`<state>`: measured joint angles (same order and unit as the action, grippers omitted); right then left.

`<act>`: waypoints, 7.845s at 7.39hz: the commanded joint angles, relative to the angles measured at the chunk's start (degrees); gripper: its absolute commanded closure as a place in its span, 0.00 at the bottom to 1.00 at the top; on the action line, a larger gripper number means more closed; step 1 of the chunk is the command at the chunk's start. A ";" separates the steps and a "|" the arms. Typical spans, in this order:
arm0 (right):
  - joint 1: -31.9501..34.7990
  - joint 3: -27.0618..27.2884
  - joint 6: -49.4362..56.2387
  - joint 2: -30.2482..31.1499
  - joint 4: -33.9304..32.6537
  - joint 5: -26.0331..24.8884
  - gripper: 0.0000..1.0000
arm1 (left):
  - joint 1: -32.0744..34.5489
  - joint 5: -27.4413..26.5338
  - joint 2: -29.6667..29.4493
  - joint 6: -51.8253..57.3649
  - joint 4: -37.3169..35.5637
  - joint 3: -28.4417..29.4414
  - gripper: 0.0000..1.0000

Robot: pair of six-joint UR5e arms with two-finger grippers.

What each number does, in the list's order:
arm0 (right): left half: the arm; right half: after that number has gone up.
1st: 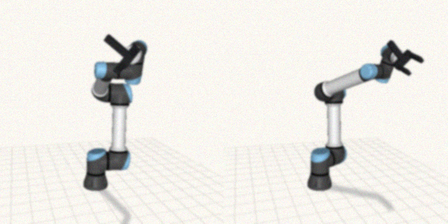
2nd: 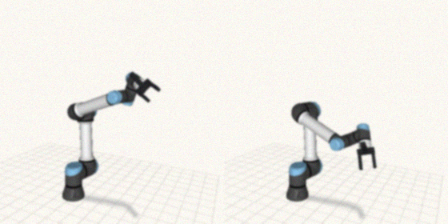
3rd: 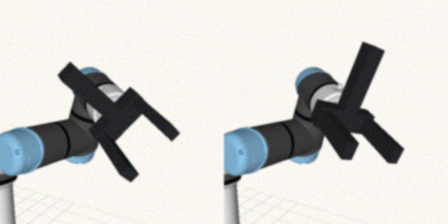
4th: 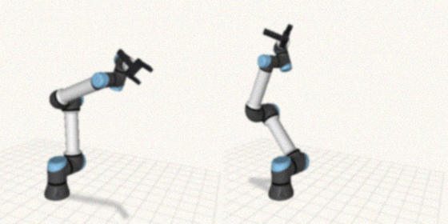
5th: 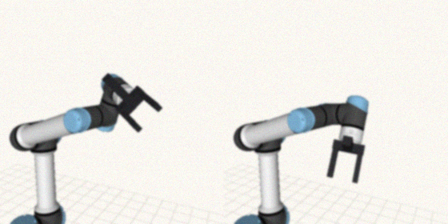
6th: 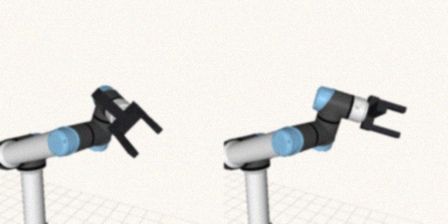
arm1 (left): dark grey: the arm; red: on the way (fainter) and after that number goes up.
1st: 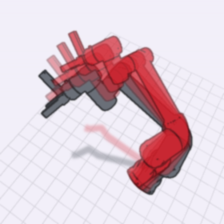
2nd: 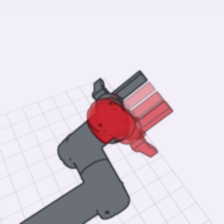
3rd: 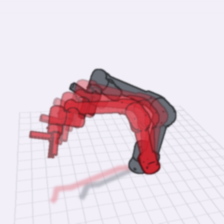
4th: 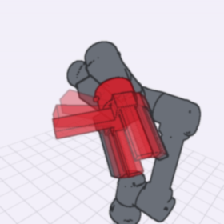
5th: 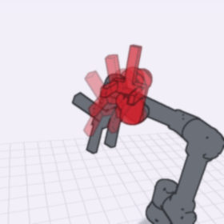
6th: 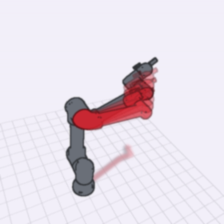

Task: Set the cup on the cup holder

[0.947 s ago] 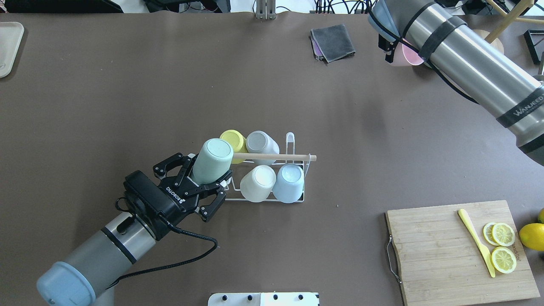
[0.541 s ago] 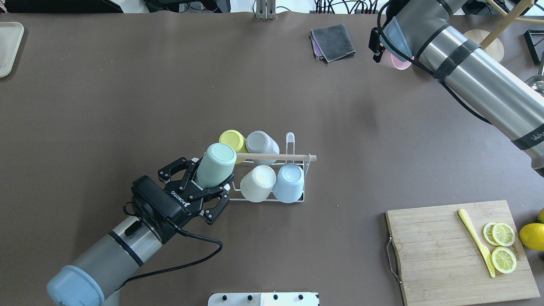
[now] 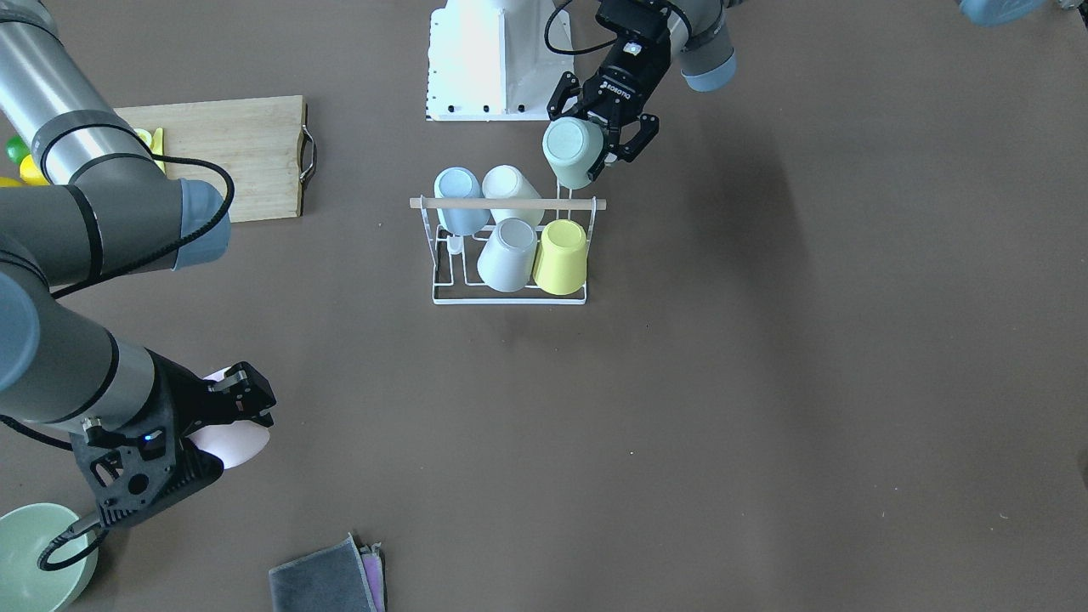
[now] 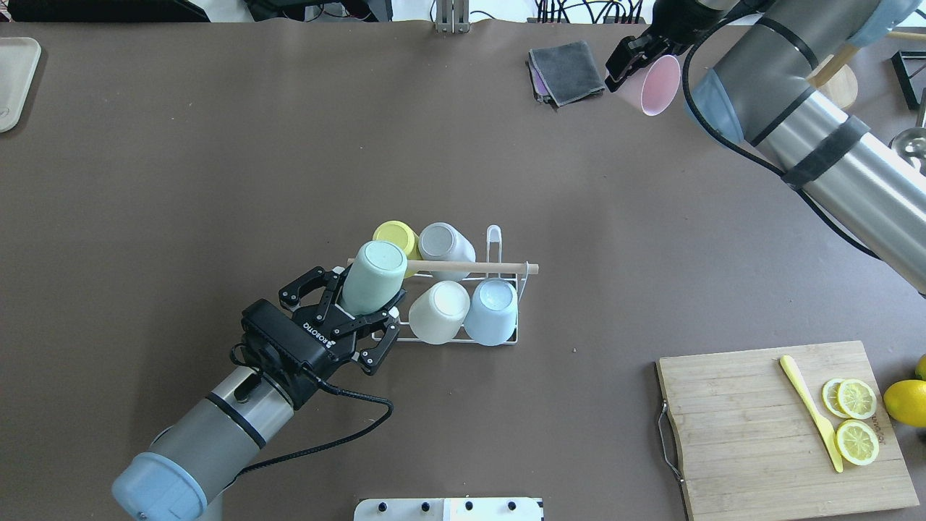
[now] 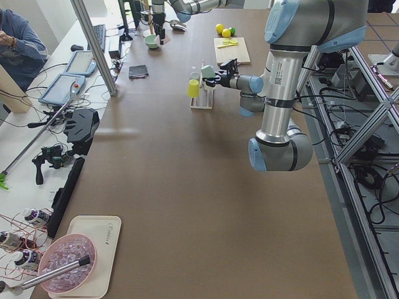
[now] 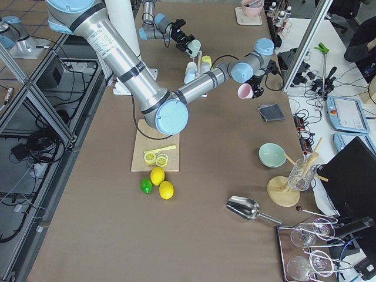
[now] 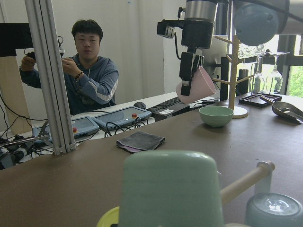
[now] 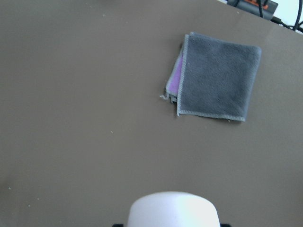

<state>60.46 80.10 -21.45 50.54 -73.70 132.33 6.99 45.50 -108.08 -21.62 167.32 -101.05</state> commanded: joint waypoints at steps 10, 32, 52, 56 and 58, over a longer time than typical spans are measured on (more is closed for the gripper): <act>-14.47 2.96 -20.45 8.26 64.53 -21.84 1.00 | -0.57 -0.86 -1.08 -4.49 -0.42 2.09 0.02; -30.75 -16.11 -17.23 5.19 106.13 -43.39 1.00 | 64.86 86.27 17.02 -10.59 -69.10 2.08 0.02; -30.75 -16.55 -17.84 6.24 108.86 -43.82 0.00 | 83.10 94.77 19.84 15.55 -83.83 8.06 0.02; -20.40 -10.52 -19.07 6.24 96.72 -43.03 0.00 | 82.92 87.83 19.66 15.46 -80.50 7.97 0.02; -16.00 -6.45 -19.07 6.95 79.07 -43.38 0.00 | 82.92 87.83 19.93 15.55 -79.87 8.15 0.02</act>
<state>41.59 71.50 -40.50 57.24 16.35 89.21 89.93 133.65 -88.26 -6.09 87.02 -92.92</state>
